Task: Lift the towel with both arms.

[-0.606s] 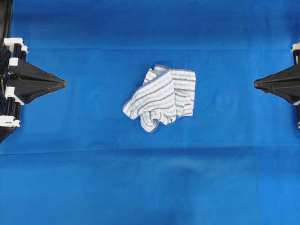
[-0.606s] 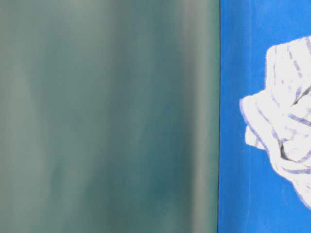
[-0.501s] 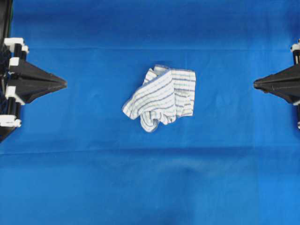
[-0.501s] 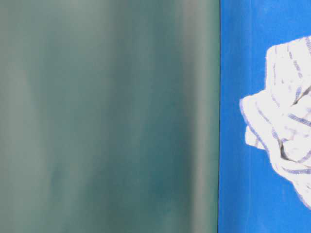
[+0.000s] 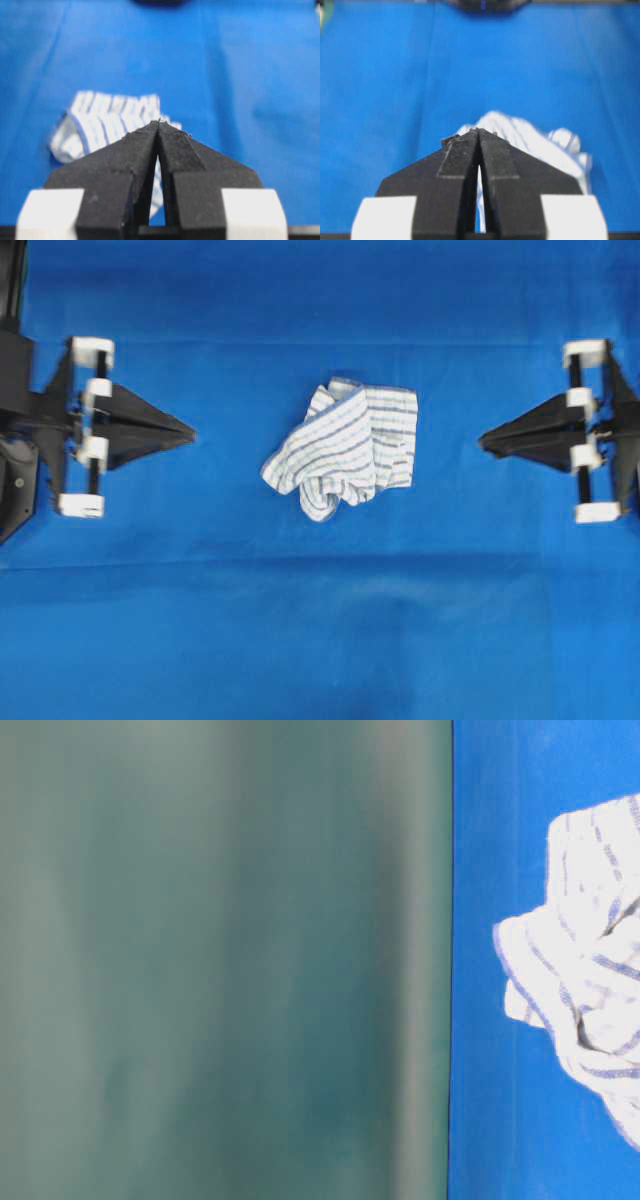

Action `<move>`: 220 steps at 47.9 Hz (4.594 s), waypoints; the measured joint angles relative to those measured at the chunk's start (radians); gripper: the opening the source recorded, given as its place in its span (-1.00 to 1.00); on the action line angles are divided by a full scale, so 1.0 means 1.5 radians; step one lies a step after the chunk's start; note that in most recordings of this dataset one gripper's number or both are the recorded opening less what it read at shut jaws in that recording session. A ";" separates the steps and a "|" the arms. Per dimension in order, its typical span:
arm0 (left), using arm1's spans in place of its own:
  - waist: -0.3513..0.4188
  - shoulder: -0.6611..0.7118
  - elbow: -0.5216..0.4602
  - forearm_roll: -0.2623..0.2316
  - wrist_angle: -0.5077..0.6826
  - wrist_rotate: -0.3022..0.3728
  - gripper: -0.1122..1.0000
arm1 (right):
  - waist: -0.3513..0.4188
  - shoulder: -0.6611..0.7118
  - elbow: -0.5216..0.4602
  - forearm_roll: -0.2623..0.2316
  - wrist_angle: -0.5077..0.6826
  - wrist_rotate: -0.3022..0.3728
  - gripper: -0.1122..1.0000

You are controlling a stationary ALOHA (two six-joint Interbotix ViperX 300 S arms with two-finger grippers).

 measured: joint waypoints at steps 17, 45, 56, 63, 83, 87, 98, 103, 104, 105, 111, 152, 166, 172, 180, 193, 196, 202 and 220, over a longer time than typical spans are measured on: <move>0.000 0.200 -0.050 0.000 -0.007 0.002 0.68 | 0.001 0.210 -0.065 0.000 0.014 0.000 0.40; 0.015 0.484 -0.111 0.000 -0.102 0.003 0.78 | -0.015 0.488 -0.161 0.000 0.014 0.000 0.36; 0.022 0.551 -0.137 0.000 -0.109 0.003 0.77 | -0.027 0.544 -0.185 0.001 0.007 0.000 0.36; 0.026 0.561 -0.148 0.000 -0.106 0.003 0.67 | -0.032 0.551 -0.190 0.001 0.006 0.000 0.33; 0.030 0.560 -0.153 0.000 -0.072 -0.001 -0.74 | -0.049 0.551 -0.191 0.001 0.006 -0.002 -0.68; 0.031 0.552 -0.157 0.000 -0.066 -0.007 -0.74 | -0.049 0.550 -0.192 0.000 0.008 -0.001 -0.68; 0.032 0.479 -0.164 -0.002 0.007 -0.008 -0.74 | -0.049 0.495 -0.214 0.001 0.071 0.003 -0.68; 0.032 0.419 -0.171 -0.002 0.069 -0.018 -0.74 | -0.049 0.445 -0.234 0.002 0.116 0.003 -0.68; 0.032 0.401 -0.174 -0.003 0.084 -0.019 -0.74 | -0.049 0.435 -0.237 0.002 0.124 0.003 -0.68; 0.032 0.389 -0.176 -0.003 0.093 -0.020 -0.74 | -0.049 0.424 -0.242 0.001 0.135 0.002 -0.68; 0.032 0.316 -0.188 -0.003 0.149 -0.029 -0.74 | -0.049 0.358 -0.271 0.002 0.197 0.003 -0.68; 0.015 0.046 -0.361 -0.003 0.430 -0.040 -0.74 | -0.041 0.188 -0.531 -0.004 0.506 0.005 -0.68; 0.015 0.051 -0.364 -0.003 0.439 -0.041 -0.74 | -0.036 0.192 -0.538 -0.004 0.522 0.004 -0.68; 0.015 0.051 -0.364 -0.002 0.439 -0.042 -0.74 | -0.036 0.193 -0.538 -0.004 0.528 -0.001 -0.68; 0.015 0.047 -0.365 -0.002 0.435 -0.042 -0.73 | -0.035 0.193 -0.538 -0.004 0.529 -0.002 -0.67; 0.016 0.036 -0.363 -0.002 0.424 -0.045 0.28 | -0.035 0.193 -0.538 -0.012 0.528 0.002 0.25; 0.016 0.036 -0.363 -0.002 0.422 -0.044 0.59 | -0.035 0.193 -0.536 -0.019 0.528 0.003 0.43; 0.015 0.035 -0.363 -0.002 0.422 -0.044 0.89 | -0.034 0.193 -0.534 -0.026 0.528 0.003 0.40; 0.002 0.065 -0.309 -0.002 0.376 -0.045 0.87 | -0.031 0.198 -0.477 -0.024 0.487 0.012 0.41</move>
